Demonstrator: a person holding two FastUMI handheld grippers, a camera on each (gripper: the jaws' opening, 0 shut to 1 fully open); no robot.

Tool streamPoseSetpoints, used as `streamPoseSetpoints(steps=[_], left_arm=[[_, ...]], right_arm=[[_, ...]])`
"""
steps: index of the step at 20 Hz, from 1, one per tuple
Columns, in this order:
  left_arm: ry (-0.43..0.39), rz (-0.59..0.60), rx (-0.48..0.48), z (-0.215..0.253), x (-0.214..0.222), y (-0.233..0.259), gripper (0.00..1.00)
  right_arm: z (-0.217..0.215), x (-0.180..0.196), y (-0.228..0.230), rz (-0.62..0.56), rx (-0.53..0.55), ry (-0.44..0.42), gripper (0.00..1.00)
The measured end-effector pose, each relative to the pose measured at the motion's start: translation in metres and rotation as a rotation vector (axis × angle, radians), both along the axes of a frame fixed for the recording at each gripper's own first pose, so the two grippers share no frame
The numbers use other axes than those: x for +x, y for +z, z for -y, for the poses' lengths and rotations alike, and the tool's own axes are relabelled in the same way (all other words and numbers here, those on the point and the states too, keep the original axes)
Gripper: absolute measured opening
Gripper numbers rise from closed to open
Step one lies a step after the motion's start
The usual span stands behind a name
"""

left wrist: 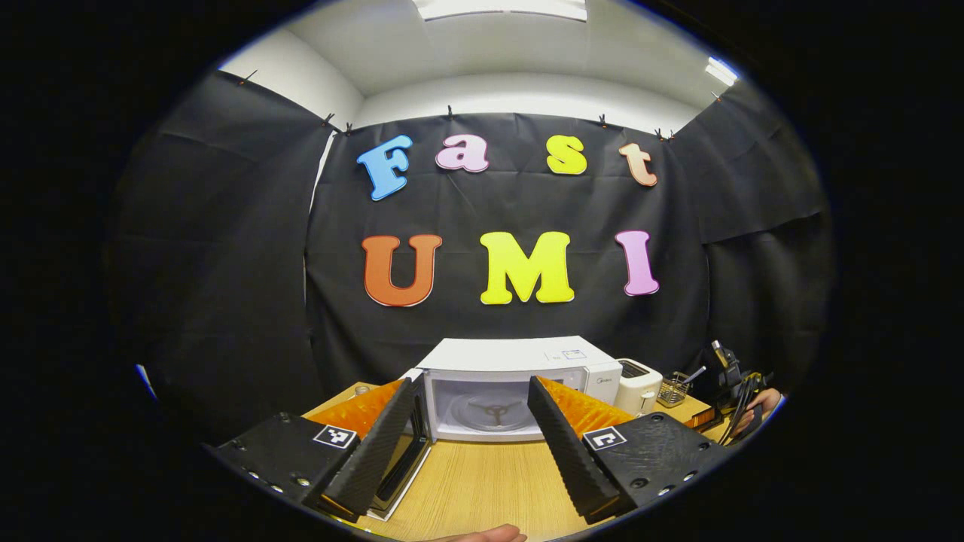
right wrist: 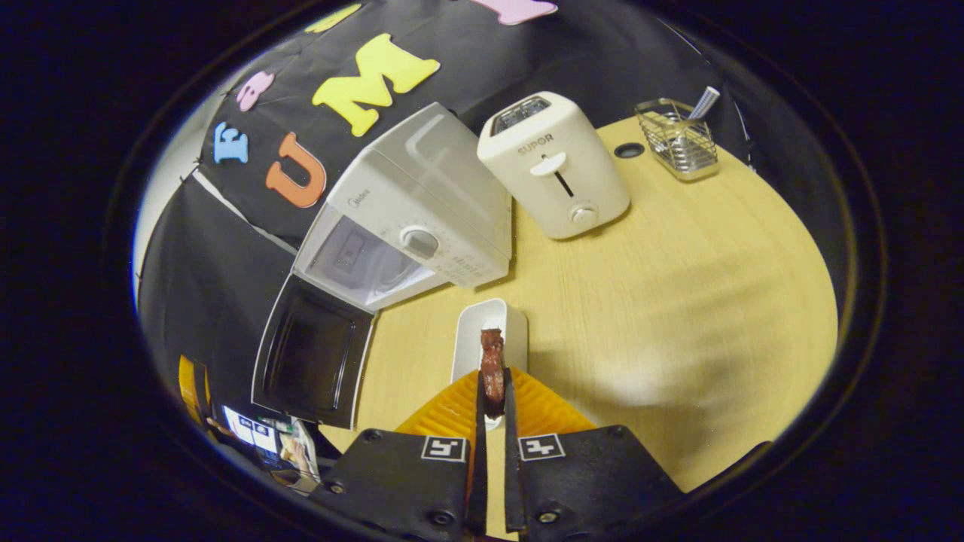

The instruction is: Open the microwave oven with the left hand, put the food in, and close the microwave oven.

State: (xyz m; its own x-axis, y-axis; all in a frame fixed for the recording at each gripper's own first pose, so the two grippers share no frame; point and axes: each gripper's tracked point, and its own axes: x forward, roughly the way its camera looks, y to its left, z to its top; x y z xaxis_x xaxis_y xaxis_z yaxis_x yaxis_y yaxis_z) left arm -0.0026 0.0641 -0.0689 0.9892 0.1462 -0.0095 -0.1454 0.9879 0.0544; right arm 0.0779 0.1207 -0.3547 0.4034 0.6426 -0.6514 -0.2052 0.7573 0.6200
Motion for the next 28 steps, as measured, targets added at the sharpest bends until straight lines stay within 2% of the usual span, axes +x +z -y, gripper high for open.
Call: streamPoseSetpoints(steps=[5,9,12,17,24,28], left_arm=[[-0.036,0.003,-0.006,-0.003,-0.011,-0.005,0.93],[-0.033,0.011,-0.02,-0.016,-0.024,-0.006,0.93],[-0.055,0.027,-0.051,-0.013,-0.031,-0.006,0.94],[-0.071,0.0,-0.055,-0.015,-0.039,-0.017,0.93],[-0.092,-0.001,0.005,-0.029,-0.053,-0.019,0.93],[-0.096,-0.02,0.011,-0.039,-0.057,-0.026,0.93]], right_arm=[[0.002,-0.013,0.033,0.217,-0.115,0.024,0.12],[0.003,-0.022,0.042,0.332,-0.266,0.01,0.12],[-0.012,-0.026,0.044,0.41,-0.352,0.014,0.12],[-0.074,-0.041,0.047,0.455,-0.314,0.076,0.12],[-0.157,-0.013,0.054,0.59,-0.285,0.012,0.12],[-0.206,0.02,0.058,0.678,-0.238,-0.043,0.12]])
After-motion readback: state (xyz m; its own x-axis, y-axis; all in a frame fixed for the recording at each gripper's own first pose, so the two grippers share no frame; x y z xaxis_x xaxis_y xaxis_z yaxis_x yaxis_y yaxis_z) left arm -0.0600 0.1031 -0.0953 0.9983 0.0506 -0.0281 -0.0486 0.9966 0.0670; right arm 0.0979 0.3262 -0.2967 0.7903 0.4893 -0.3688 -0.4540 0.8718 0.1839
